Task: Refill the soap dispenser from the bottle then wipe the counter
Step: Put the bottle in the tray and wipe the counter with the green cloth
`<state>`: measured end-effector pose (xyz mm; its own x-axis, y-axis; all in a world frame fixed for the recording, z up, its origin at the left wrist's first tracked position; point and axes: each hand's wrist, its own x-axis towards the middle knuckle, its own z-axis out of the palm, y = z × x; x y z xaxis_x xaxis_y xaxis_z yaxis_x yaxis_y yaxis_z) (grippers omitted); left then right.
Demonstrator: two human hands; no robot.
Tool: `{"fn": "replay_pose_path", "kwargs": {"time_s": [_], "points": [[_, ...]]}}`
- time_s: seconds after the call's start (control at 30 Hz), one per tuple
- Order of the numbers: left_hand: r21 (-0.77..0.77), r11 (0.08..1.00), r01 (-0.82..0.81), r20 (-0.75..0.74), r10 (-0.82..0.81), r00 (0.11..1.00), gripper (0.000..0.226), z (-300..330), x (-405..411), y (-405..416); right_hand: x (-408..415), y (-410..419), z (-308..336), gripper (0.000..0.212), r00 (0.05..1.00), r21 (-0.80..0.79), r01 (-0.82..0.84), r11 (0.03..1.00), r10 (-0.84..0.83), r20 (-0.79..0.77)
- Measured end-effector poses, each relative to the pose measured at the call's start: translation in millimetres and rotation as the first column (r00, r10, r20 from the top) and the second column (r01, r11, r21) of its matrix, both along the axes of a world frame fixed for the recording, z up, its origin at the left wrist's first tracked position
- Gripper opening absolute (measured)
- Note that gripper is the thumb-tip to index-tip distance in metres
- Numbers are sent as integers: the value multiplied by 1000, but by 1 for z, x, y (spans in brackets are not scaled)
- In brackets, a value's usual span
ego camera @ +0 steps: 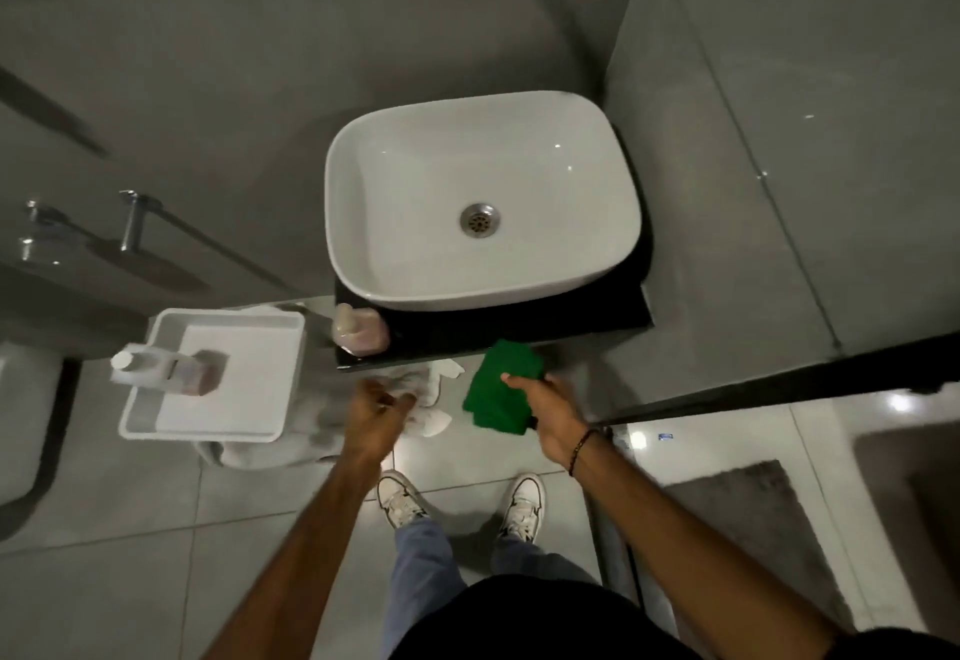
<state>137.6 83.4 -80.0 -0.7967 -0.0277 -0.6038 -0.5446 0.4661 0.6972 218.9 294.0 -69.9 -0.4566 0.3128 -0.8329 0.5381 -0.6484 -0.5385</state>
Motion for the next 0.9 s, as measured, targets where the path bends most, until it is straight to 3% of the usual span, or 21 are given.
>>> {"fn": "replay_pose_path", "kwargs": {"time_s": [0.07, 0.1, 0.13, 0.2, 0.27, 0.33, 0.4, 0.43, 0.53, 0.63, 0.8, 0.9], "points": [[-155, 980, -123, -235, 85, 968, 59, -1, -26, -5, 5, 43, -1, 30, 998, 283, 10, 959, -28, 59], [-170, 976, -137, -318, 77, 945, 71, -1, -40, -9, 6, 65, 0, 29, 995, 470, -43, 882, -3, 96], [-176, 979, -105, -366, 34, 930, 83, -1, -53, -13, 7, 85, 1, 28, 989, 642, -128, 756, 48, 141], [-186, 982, 25, -399, -99, 912, 96, 2, -73, -14, 7, 118, 2, 31, 949, 860, -315, 401, 159, 273], [-251, 956, 149, -410, -245, 879, 86, 4, -85, -13, 0, 137, -1, 40, 874, 886, -458, 69, 218, 434], [-284, 935, 214, -382, -315, 869, 64, 7, -92, -12, -7, 143, -7, 51, 751, 795, -602, -70, 289, 594], [-307, 925, 226, -343, -329, 880, 55, 10, -95, -11, -13, 138, -16, 63, 629, 695, -715, -77, 361, 688], [-327, 915, 235, -332, -344, 878, 54, 10, -96, -11, -14, 135, -20, 67, 616, 679, -733, -42, 385, 688], [-339, 907, 250, -307, -357, 882, 55, 9, -98, -14, -13, 130, -23, 71, 651, 700, -714, 35, 403, 643], [-289, 923, 255, -320, -344, 883, 48, 7, -98, -22, -10, 122, -23, 70, 645, 704, -710, 7, 407, 646], [-331, 911, 247, -392, -371, 842, 49, 17, -98, -47, -19, 68, -26, 66, 650, 736, -676, -26, 451, 612], [-254, 934, 252, -404, -339, 850, 53, 27, -102, -71, -35, 21, -29, 70, 636, 754, -656, -39, 510, 579]]}}
